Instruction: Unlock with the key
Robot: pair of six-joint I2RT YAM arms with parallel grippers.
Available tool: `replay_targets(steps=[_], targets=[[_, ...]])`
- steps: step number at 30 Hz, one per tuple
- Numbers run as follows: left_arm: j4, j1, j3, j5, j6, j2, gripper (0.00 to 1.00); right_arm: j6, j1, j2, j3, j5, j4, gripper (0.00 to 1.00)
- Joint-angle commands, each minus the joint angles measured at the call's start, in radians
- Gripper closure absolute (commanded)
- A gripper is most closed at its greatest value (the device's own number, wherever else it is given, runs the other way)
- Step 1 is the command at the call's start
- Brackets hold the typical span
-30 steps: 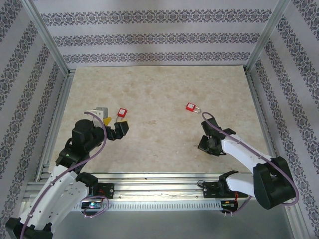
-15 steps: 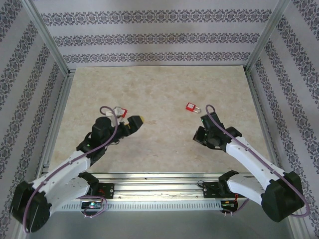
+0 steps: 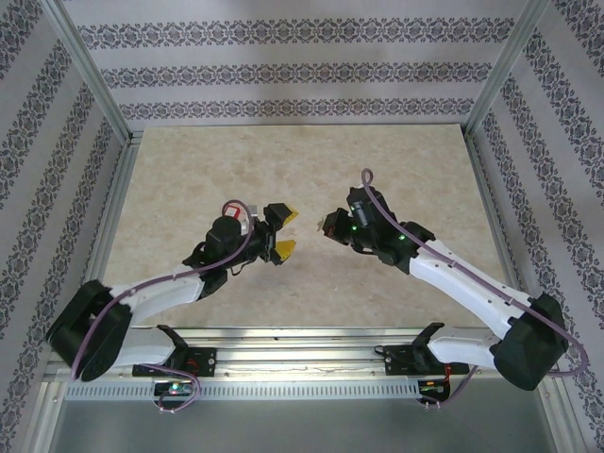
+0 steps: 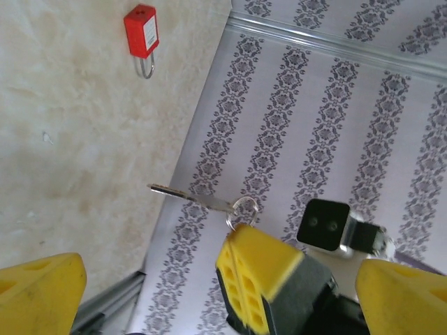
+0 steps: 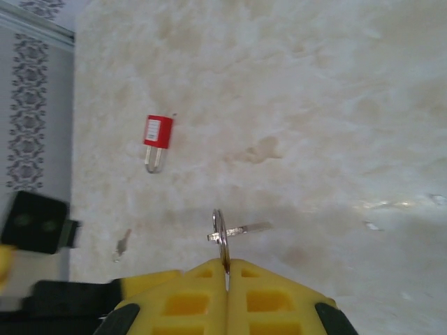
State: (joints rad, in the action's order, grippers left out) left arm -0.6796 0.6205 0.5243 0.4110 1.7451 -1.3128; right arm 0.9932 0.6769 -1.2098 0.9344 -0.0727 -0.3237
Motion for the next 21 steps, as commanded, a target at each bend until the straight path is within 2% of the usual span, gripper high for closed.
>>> replay_targets(steps=[1, 8, 13, 17, 21], targets=[[-0.175, 0.037, 0.023, 0.029, 0.153, -0.055, 0.02, 0.028, 0.029, -0.016, 0.03, -0.009, 0.089, 1.0], [-0.169, 0.039, 0.04, 0.001, 0.169, -0.094, 0.04, 0.032, 0.068, -0.013, 0.013, -0.012, 0.139, 1.0], [-0.247, 0.039, 0.032, -0.017, 0.205, -0.148, 0.12, 0.057, 0.089, -0.018, -0.021, -0.059, 0.211, 1.0], [-0.245, 0.036, 0.022, -0.04, 0.208, -0.155, 0.24, 0.053, 0.114, -0.014, -0.03, -0.07, 0.235, 1.0], [-0.22, 0.027, 0.021, -0.052, 0.196, -0.151, 0.31, 0.038, 0.13, -0.004, -0.033, -0.078, 0.229, 1.0]])
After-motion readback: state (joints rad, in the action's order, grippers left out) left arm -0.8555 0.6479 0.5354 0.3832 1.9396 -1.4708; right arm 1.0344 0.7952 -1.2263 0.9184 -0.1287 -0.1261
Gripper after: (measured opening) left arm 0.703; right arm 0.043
